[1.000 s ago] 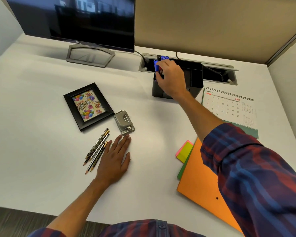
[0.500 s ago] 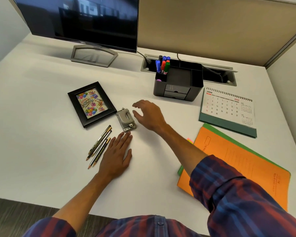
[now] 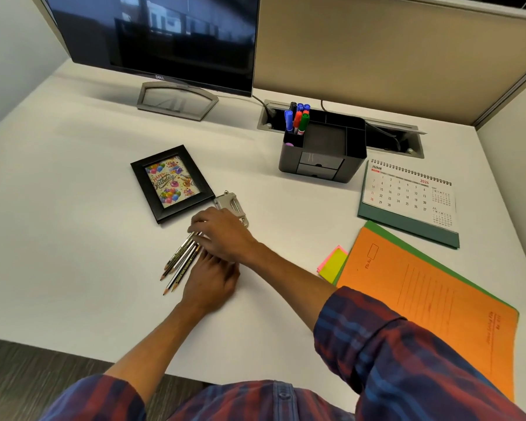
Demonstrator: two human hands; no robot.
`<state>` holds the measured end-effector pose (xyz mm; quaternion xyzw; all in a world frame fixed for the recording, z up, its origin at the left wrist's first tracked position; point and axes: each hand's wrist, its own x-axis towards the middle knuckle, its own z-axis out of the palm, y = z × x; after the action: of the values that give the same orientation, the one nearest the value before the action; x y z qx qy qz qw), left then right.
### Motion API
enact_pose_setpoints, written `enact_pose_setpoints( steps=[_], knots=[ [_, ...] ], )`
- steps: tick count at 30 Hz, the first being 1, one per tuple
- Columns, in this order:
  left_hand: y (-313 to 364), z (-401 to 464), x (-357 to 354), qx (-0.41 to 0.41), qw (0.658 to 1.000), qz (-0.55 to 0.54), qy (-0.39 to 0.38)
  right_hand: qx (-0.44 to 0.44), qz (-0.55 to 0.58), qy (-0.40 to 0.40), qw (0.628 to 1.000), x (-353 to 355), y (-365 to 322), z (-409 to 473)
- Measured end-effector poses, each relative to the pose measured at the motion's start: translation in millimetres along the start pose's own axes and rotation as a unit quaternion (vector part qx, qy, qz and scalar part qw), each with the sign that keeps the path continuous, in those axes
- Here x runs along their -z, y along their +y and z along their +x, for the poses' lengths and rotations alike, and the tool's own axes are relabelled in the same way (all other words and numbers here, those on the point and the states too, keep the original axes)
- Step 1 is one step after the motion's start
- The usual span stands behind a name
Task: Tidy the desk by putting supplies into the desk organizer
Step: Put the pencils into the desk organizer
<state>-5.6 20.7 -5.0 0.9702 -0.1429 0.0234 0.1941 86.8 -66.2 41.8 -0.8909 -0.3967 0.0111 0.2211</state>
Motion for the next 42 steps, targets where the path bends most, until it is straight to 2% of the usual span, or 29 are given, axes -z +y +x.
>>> enact_pose_setpoints(
  steps=[5,9,14,23,28,31,34,37,40,42],
  knots=[
    [-3,-3,-3,0.022,0.999,0.033,-0.032,0.064,-0.109,-0.089,0.988,-4,-12,18],
    [-4,-2,-5,0.031,0.999,0.024,-0.031,0.076,-0.164,-0.138,0.974,-10,-12,22],
    [-4,0,-5,0.009,1.0,0.001,0.0,0.054,-0.141,-0.138,0.979,-5,-4,23],
    [-3,2,-4,-0.01,1.0,-0.011,0.008,0.056,-0.134,-0.126,0.981,-2,9,25],
    [-2,2,-4,-0.006,1.0,-0.012,0.01,0.035,-0.037,-0.059,0.997,4,16,16],
    [-3,1,-7,0.0,1.0,-0.005,-0.003,-0.028,0.07,0.005,0.997,13,19,9],
    [-5,0,-10,0.009,1.0,-0.003,-0.022,-0.084,0.124,0.067,0.986,26,24,6],
    [-7,0,-11,0.01,1.0,-0.005,-0.027,-0.133,0.171,0.144,0.965,47,35,0],
    [-8,-1,-12,0.011,1.0,-0.004,-0.028,-0.18,0.257,0.215,0.925,70,49,-10],
    [-8,-1,-13,0.016,1.0,-0.008,-0.026,-0.207,0.276,0.259,0.902,85,62,-17]
  ],
)
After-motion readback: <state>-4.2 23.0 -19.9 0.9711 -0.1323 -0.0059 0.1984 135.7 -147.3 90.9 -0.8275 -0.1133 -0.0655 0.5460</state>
